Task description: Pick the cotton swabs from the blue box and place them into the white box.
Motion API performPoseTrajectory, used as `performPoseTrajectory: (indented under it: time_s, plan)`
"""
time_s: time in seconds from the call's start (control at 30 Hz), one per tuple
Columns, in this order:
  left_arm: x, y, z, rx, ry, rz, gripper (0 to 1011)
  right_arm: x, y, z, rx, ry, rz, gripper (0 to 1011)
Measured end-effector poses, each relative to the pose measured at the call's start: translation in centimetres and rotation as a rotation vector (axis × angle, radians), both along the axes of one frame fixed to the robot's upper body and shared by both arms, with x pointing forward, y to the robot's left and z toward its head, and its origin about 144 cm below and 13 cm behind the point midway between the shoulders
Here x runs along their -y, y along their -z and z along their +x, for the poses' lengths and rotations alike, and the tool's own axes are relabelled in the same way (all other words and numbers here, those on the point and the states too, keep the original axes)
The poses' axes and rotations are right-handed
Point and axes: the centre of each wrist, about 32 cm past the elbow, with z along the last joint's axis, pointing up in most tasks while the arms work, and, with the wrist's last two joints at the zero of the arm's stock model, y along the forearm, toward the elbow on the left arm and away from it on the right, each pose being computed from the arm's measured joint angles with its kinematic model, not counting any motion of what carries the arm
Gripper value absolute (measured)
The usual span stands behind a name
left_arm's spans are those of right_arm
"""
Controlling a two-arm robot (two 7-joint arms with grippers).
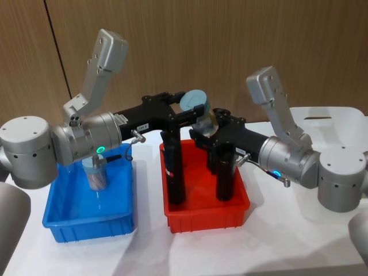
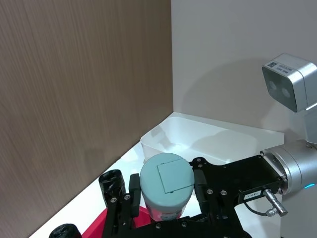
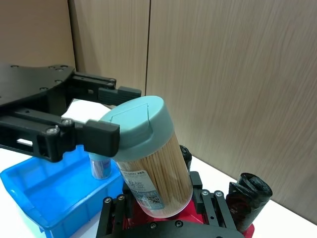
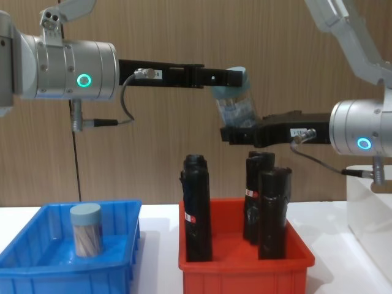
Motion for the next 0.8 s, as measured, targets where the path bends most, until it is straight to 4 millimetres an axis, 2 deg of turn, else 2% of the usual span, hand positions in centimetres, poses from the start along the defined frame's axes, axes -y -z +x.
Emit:
performPoseTrajectory:
  time_s: [0.1,0.13,0.37,0.43,0.8]
  plan:
    - [0.02,0.03,0.0,-0.003,0.0,0.002,712,-0.02,-0.12,-0.01,0.005,-0.002,0.002,660]
    - [0.02,0.04,0.0,-0.003,0.0,0.002,768,-0.04,-0.16,-0.02,0.006,-0.002,0.002,659]
    - [0.01,0.03,0.0,-0.003,0.0,0.002,977,-0.07,-0.31,-0.11,0.012,-0.006,0.006,659]
    - [0.01,0.03,0.0,-0.003,0.0,0.002,1003,-0.05,-0.32,-0.13,0.013,-0.007,0.007,659]
    - [0.01,0.01,0.0,-0.002,0.0,0.002,1004,0.13,-0.25,-0.24,0.015,-0.005,0.024,659]
